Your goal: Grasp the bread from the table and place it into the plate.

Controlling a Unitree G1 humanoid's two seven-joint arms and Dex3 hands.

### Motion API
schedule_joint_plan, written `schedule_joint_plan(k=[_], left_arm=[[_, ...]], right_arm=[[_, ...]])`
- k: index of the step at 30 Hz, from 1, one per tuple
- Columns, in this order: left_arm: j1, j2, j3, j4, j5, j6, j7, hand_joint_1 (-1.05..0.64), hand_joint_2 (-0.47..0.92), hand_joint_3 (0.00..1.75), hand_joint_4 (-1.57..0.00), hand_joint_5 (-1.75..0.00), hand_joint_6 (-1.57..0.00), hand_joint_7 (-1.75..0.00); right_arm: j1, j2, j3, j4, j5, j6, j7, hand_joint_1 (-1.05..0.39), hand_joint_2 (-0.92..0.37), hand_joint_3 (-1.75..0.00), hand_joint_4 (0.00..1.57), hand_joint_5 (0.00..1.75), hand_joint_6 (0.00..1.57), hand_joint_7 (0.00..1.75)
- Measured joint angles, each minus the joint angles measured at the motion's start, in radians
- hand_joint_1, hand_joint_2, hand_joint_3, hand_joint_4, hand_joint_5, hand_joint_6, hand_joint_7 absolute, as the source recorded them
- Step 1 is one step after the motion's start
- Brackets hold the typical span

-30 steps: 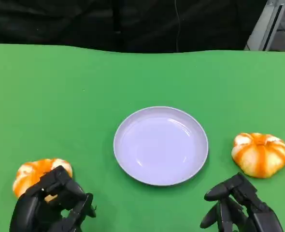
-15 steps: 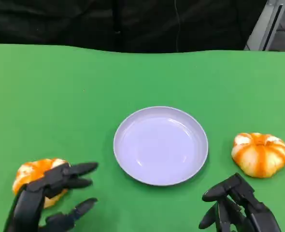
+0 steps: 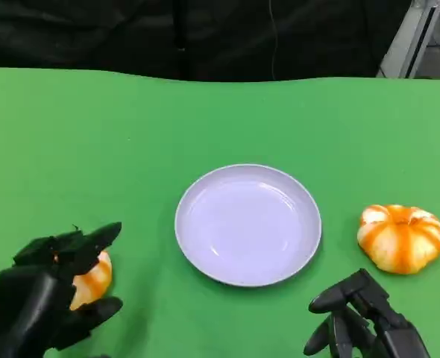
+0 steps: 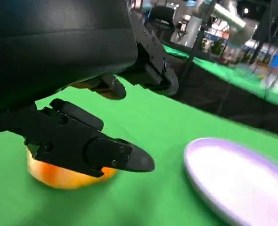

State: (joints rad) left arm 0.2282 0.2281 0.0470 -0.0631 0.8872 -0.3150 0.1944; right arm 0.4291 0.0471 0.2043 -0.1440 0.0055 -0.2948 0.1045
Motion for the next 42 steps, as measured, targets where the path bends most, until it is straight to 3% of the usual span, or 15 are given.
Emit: schedule_joint_plan(k=[5, 13, 22, 24, 25, 26, 27, 28, 29, 30, 31, 32, 33, 35, 42], left_arm=[[0.0, 0.054, -0.057, -0.063, 0.145, 0.147, -0.019, -0.47, 0.92, 0.12, -0.24, -0.21, -0.37, 0.0], [-0.063, 0.069, -0.177, -0.079, 0.263, 0.41, -0.286, -0.48, 0.92, 0.12, -0.18, -0.14, -0.27, 0.0], [-0.223, 0.074, -0.275, 0.133, 0.26, 0.538, -0.366, -0.48, 0.92, 0.14, -0.18, -0.13, -0.25, -0.01], [-0.261, 0.075, -0.289, 0.202, 0.241, 0.539, -0.335, -0.42, 0.92, 0.15, -0.26, -0.16, -0.31, -0.03], [-0.276, 0.075, -0.29, 0.232, 0.222, 0.532, -0.305, -0.38, 0.92, 0.17, -0.39, -0.23, -0.43, -0.08], [-0.286, 0.076, -0.285, 0.261, 0.189, 0.513, -0.262, -0.33, 0.92, 0.23, -0.55, -0.38, -0.61, -0.13], [-0.289, 0.078, -0.278, 0.284, 0.153, 0.483, -0.212, -0.32, 0.92, 0.26, -0.56, -0.6, -0.71, -0.12], [-0.289, 0.08, -0.272, 0.298, 0.12, 0.451, -0.162, -0.3, 0.92, 0.24, -0.65, -1.02, -0.9, -0.18], [-0.289, 0.084, -0.266, 0.316, 0.087, 0.411, -0.106, -0.28, 0.92, 0.26, -0.7, -1.4, -1.0, -0.38], [-0.288, 0.092, -0.261, 0.333, 0.061, 0.365, -0.049, -0.28, 0.92, 0.27, -0.72, -1.53, -1.01, -0.5], [-0.288, 0.101, -0.26, 0.346, 0.04, 0.324, 0.001, -0.27, 0.92, 0.27, -0.73, -1.6, -1.01, -0.56], [-0.288, 0.11, -0.26, 0.358, 0.024, 0.292, 0.04, -0.29, 0.9, 0.34, -0.71, -1.66, -0.95, -0.83], [-0.289, 0.118, -0.26, 0.369, 0.01, 0.271, 0.065, -0.28, 0.88, 0.47, -0.7, -1.7, -0.76, -1.28], [-0.282, 0.126, -0.26, 0.371, 0.005, 0.249, 0.113, -0.24, 0.82, 0.58, -0.68, -1.74, -0.58, -1.65], [-0.242, 0.131, -0.261, 0.247, -0.01, 0.208, 0.199, -0.18, 0.66, 0.72, -0.7, -1.75, -0.55, -1.75]], right_arm=[[0.001, 0.004, 0.002, -0.003, 0.0, 0.004, -0.008, -0.26, -0.92, -1.02, 0.38, 1.75, 0.16, 1.75], [0.002, 0.005, 0.005, -0.005, -0.001, 0.008, -0.012, -0.26, -0.92, -1.03, 0.39, 1.75, 0.16, 1.75], [0.004, 0.007, 0.008, -0.009, -0.006, 0.007, -0.017, -0.25, -0.92, -1.01, 0.38, 1.75, 0.14, 1.75], [0.004, 0.005, 0.008, -0.01, -0.008, 0.007, -0.017, -0.25, -0.92, -1.01, 0.38, 1.75, 0.14, 1.75], [0.003, 0.004, 0.008, -0.01, -0.008, 0.006, -0.016, -0.25, -0.92, -1.01, 0.38, 1.75, 0.14, 1.75], [0.003, 0.004, 0.008, -0.01, -0.007, 0.006, -0.016, -0.25, -0.92, -1.01, 0.38, 1.75, 0.14, 1.75], [0.004, 0.004, 0.008, -0.01, -0.007, 0.006, -0.016, -0.26, -0.92, -1.01, 0.37, 1.75, 0.14, 1.75], [0.005, 0.004, 0.008, -0.011, -0.007, 0.007, -0.016, -0.26, -0.92, -1.01, 0.37, 1.75, 0.14, 1.75], [0.005, 0.003, 0.008, -0.011, -0.007, 0.007, -0.016, -0.25, -0.92, -1.01, 0.37, 1.75, 0.14, 1.75], [0.005, 0.003, 0.008, -0.012, -0.007, 0.006, -0.016, -0.25, -0.92, -1.01, 0.37, 1.75, 0.14, 1.75], [0.005, 0.002, 0.008, -0.013, -0.007, 0.006, -0.016, -0.25, -0.92, -1.01, 0.37, 1.75, 0.13, 1.75], [0.005, 0.002, 0.008, -0.013, -0.007, 0.006, -0.016, -0.25, -0.92, -1.01, 0.37, 1.75, 0.13, 1.75], [0.005, 0.001, 0.008, -0.014, -0.007, 0.006, -0.015, -0.25, -0.92, -1.01, 0.37, 1.75, 0.13, 1.75], [0.005, 0.001, 0.008, -0.014, -0.007, 0.007, -0.015, -0.25, -0.92, -1.01, 0.38, 1.75, 0.14, 1.75], [0.004, 0.004, 0.012, -0.017, -0.017, 0.008, -0.023, -0.25, -0.92, -1.01, 0.37, 1.75, 0.13, 1.75]])
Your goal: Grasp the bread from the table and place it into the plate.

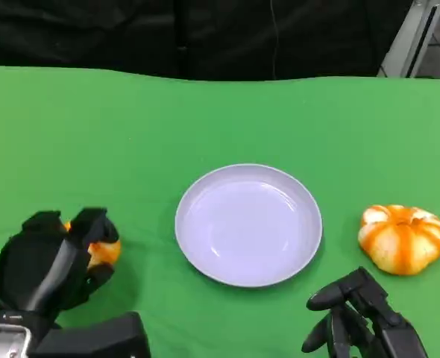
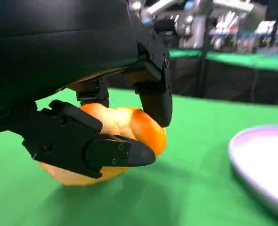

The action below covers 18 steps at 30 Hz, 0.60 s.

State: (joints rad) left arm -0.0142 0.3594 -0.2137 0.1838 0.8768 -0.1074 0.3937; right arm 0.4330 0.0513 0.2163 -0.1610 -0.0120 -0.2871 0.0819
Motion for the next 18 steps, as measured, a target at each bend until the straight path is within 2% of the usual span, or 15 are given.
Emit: schedule_joint_plan(k=[2, 7, 9, 11, 18], left_arm=[[0.012, 0.002, 0.001, -0.035, -0.002, -0.002, 0.001, -0.17, 0.62, 0.77, -0.71, -1.75, -0.56, -1.75], [0.041, 0.006, 0.007, -0.12, -0.019, -0.031, 0.006, -0.16, 0.46, 1.07, -0.76, -1.75, -0.59, -1.74], [0.041, 0.006, 0.009, -0.132, -0.031, -0.068, 0.027, -0.14, 0.37, 1.22, -0.8, -1.75, -0.62, -1.72], [0.033, 0.004, 0.009, -0.128, -0.055, -0.133, 0.068, -0.16, 0.35, 1.3, -0.82, -1.75, -0.64, -1.72], [-0.101, -0.055, -0.043, -0.053, -0.055, -0.22, 0.114, -0.15, 0.35, 1.31, -0.82, -1.75, -0.61, -1.75]], right_arm=[[0.0, 0.0, 0.0, 0.0, 0.0, 0.0, 0.0, -0.25, -0.92, -1.01, 0.37, 1.75, 0.14, 1.75], [0.0, 0.002, 0.0, 0.0, 0.0, 0.0, 0.0, -0.24, -0.92, -1.02, 0.37, 1.75, 0.13, 1.75], [-0.001, 0.001, 0.0, 0.001, 0.0, 0.0, 0.001, -0.25, -0.92, -1.02, 0.37, 1.75, 0.13, 1.75], [-0.001, -0.001, -0.001, 0.001, 0.001, 0.0, 0.003, -0.25, -0.92, -1.02, 0.37, 1.75, 0.13, 1.75], [-0.003, 0.0, -0.002, 0.002, 0.002, 0.002, 0.004, -0.26, -0.92, -1.02, 0.38, 1.75, 0.14, 1.75]])
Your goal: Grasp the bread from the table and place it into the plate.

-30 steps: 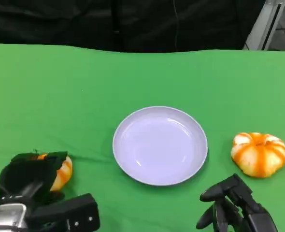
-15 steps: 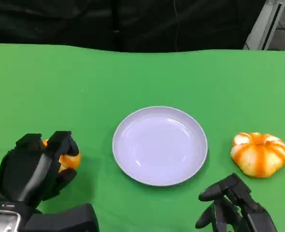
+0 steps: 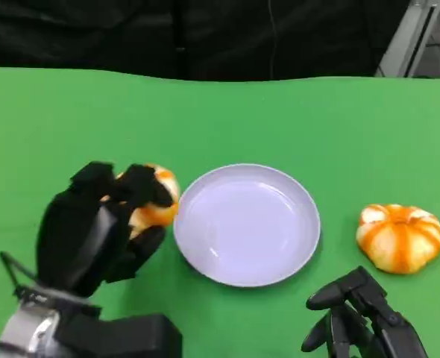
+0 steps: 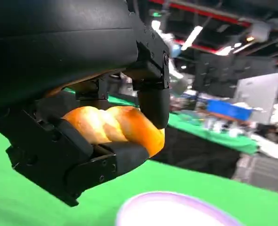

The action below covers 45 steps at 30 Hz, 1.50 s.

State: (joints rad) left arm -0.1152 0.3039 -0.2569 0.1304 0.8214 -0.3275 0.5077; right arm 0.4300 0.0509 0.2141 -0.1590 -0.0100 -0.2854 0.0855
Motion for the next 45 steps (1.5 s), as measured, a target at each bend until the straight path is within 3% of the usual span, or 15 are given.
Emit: schedule_joint_plan(k=[8, 20, 24, 25, 27, 28, 29, 31, 34, 39, 45], left_arm=[[-0.163, -0.078, -0.075, 0.203, 0.0, -0.041, 0.029, -0.2, 0.35, 1.44, -0.88, -1.75, -0.66, -1.75], [-0.325, -0.186, -0.201, 0.398, 0.02, -0.052, 0.057, -0.2, 0.35, 1.41, -0.9, -1.75, -0.7, -1.75], [-0.372, -0.218, -0.22, 0.453, 0.012, -0.032, 0.036, -0.24, 0.43, 1.28, -0.79, -1.75, -0.63, -1.52], [-0.379, -0.224, -0.223, 0.461, 0.008, -0.025, 0.028, -0.28, 0.53, 1.05, -0.54, -1.52, -0.42, -1.21], [-0.387, -0.23, -0.227, 0.459, -0.006, 0.003, -0.038, -0.35, 0.75, 0.6, -0.25, -1.17, -0.25, -0.74], [-0.39, -0.231, -0.232, 0.454, -0.006, 0.033, -0.098, -0.44, 0.85, 0.41, -0.1, -0.96, -0.14, -0.55], [-0.39, -0.23, -0.241, 0.445, -0.005, 0.067, -0.154, -0.51, 0.89, 0.35, -0.05, -0.81, -0.08, -0.48], [-0.389, -0.229, -0.254, 0.423, -0.002, 0.125, -0.232, -0.65, 0.91, 0.35, -0.01, -0.49, -0.02, -0.33], [-0.388, -0.224, -0.265, 0.377, 0.0, 0.183, -0.304, -0.78, 0.92, 0.43, 0.0, -0.23, 0.0, -0.17], [-0.384, -0.195, -0.283, 0.317, -0.004, 0.23, -0.414, -0.9, 0.92, 0.5, 0.0, -0.03, 0.0, -0.02], [-0.376, -0.15, -0.286, 0.253, -0.025, 0.266, -0.552, -0.95, 0.92, 0.53, 0.0, 0.0, -0.01, -0.01]], right_arm=[[-0.005, 0.002, 0.0, 0.008, 0.002, 0.0, 0.0, -0.25, -0.92, -1.02, 0.37, 1.75, 0.14, 1.75], [0.0, 0.003, 0.001, 0.004, 0.008, 0.013, 0.002, -0.26, -0.92, -1.01, 0.38, 1.75, 0.14, 1.75], [0.001, 0.003, 0.002, -0.001, 0.008, 0.018, 0.003, -0.26, -0.92, -1.01, 0.38, 1.75, 0.15, 1.75], [0.001, 0.003, 0.002, -0.001, 0.008, 0.018, 0.003, -0.26, -0.92, -1.01, 0.38, 1.75, 0.15, 1.75], [0.001, 0.004, 0.002, -0.002, 0.009, 0.018, 0.003, -0.26, -0.92, -1.01, 0.38, 1.75, 0.15, 1.75], [0.001, 0.003, 0.002, -0.002, 0.008, 0.018, 0.003, -0.26, -0.92, -1.01, 0.38, 1.75, 0.14, 1.75], [0.001, 0.004, 0.003, -0.002, 0.008, 0.018, 0.003, -0.26, -0.92, -1.01, 0.38, 1.75, 0.14, 1.75], [0.001, 0.004, 0.004, -0.004, 0.008, 0.019, 0.002, -0.26, -0.92, -1.01, 0.38, 1.75, 0.14, 1.75], [0.002, 0.003, 0.005, -0.007, 0.008, 0.021, 0.003, -0.26, -0.92, -1.0, 0.37, 1.75, 0.14, 1.75], [0.003, 0.003, 0.009, -0.008, 0.002, 0.021, 0.0, -0.26, -0.92, -1.0, 0.37, 1.75, 0.13, 1.75], [0.003, 0.004, 0.011, -0.008, 0.001, 0.021, -0.001, -0.26, -0.92, -1.01, 0.37, 1.75, 0.14, 1.75]])
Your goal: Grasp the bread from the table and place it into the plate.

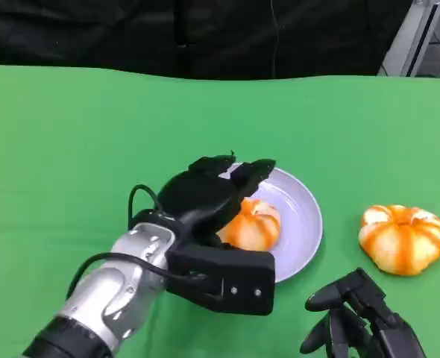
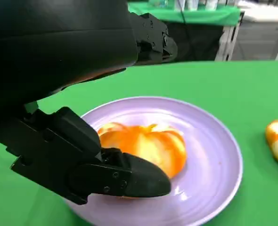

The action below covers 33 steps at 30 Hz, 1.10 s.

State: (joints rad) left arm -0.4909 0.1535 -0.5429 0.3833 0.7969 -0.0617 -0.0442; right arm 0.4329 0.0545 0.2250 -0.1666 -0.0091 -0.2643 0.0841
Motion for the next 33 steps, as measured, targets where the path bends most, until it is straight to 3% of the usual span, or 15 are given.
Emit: schedule_joint_plan(k=[4, 7, 9, 11, 13, 14, 18, 23, 28, 32, 33], left_arm=[[0.015, 0.022, 0.005, -0.036, -0.024, -0.002, -0.032, -0.95, 0.92, 0.53, -0.03, -0.02, -0.03, -0.02], [0.042, 0.04, 0.042, -0.074, -0.084, -0.035, -0.034, -0.85, 0.92, 0.48, -0.12, -0.08, -0.13, -0.07], [0.071, 0.057, 0.078, -0.107, -0.141, -0.082, -0.033, -0.76, 0.92, 0.44, -0.16, -0.27, -0.21, -0.09], [0.103, 0.078, 0.12, -0.136, -0.203, -0.138, -0.032, -0.69, 0.92, 0.4, -0.17, -0.72, -0.32, -0.11], [0.136, 0.098, 0.164, -0.153, -0.259, -0.193, -0.031, -0.66, 0.92, 0.39, -0.21, -0.84, -0.37, -0.13], [0.149, 0.105, 0.181, -0.157, -0.277, -0.214, -0.028, -0.58, 0.92, 0.32, -0.36, -0.94, -0.49, -0.18], [0.235, 0.099, 0.267, -0.157, -0.398, -0.34, 0.02, -0.41, 0.92, 0.24, -0.61, -1.07, -0.72, -0.29], [0.343, 0.085, 0.347, -0.148, -0.528, -0.477, 0.037, -0.35, 0.92, 0.22, -0.7, -1.13, -0.86, -0.36], [0.464, 0.072, 0.423, -0.143, -0.582, -0.581, 0.066, -0.28, 0.92, 0.19, -0.75, -1.22, -0.91, -0.46], [0.544, 0.026, 0.468, -0.089, -0.673, -0.706, 0.081, -0.21, 0.9, 0.33, -0.71, -1.35, -0.72, -0.96], [0.56, 0.018, 0.474, -0.08, -0.699, -0.722, 0.078, -0.2, 0.89, 0.35, -0.71, -1.36, -0.7, -0.99]], right_arm=[[-0.001, -0.001, -0.001, 0.0, 0.0, 0.0, 0.0, -0.26, -0.92, -1.0, 0.37, 1.75, 0.14, 1.75], [-0.003, -0.002, -0.002, 0.0, 0.0, -0.001, 0.0, -0.26, -0.92, -1.0, 0.37, 1.75, 0.13, 1.75], [-0.002, -0.002, -0.002, 0.001, 0.0, -0.001, 0.0, -0.26, -0.92, -1.0, 0.37, 1.75, 0.13, 1.75], [-0.002, -0.001, -0.002, 0.001, 0.001, -0.002, 0.0, -0.26, -0.92, -1.01, 0.37, 1.75, 0.13, 1.75], [-0.002, -0.001, 0.0, 0.001, 0.0, -0.003, -0.001, -0.26, -0.92, -1.01, 0.37, 1.75, 0.13, 1.75], [-0.002, 0.0, 0.001, 0.001, -0.001, -0.003, -0.002, -0.26, -0.92, -1.01, 0.37, 1.75, 0.13, 1.75], [-0.003, 0.0, 0.002, 0.001, -0.007, -0.005, -0.002, -0.26, -0.92, -1.01, 0.37, 1.75, 0.13, 1.75], [-0.001, 0.002, 0.007, 0.0, -0.007, -0.006, -0.002, -0.26, -0.92, -1.01, 0.37, 1.75, 0.13, 1.75], [0.005, 0.002, 0.01, -0.004, -0.007, -0.002, -0.004, -0.27, -0.92, -1.01, 0.37, 1.75, 0.12, 1.75], [0.009, 0.002, 0.014, -0.011, -0.007, -0.002, -0.004, -0.27, -0.92, -1.01, 0.36, 1.75, 0.12, 1.75], [0.01, 0.002, 0.015, -0.014, -0.007, -0.002, -0.004, -0.27, -0.92, -1.01, 0.36, 1.75, 0.12, 1.75]])
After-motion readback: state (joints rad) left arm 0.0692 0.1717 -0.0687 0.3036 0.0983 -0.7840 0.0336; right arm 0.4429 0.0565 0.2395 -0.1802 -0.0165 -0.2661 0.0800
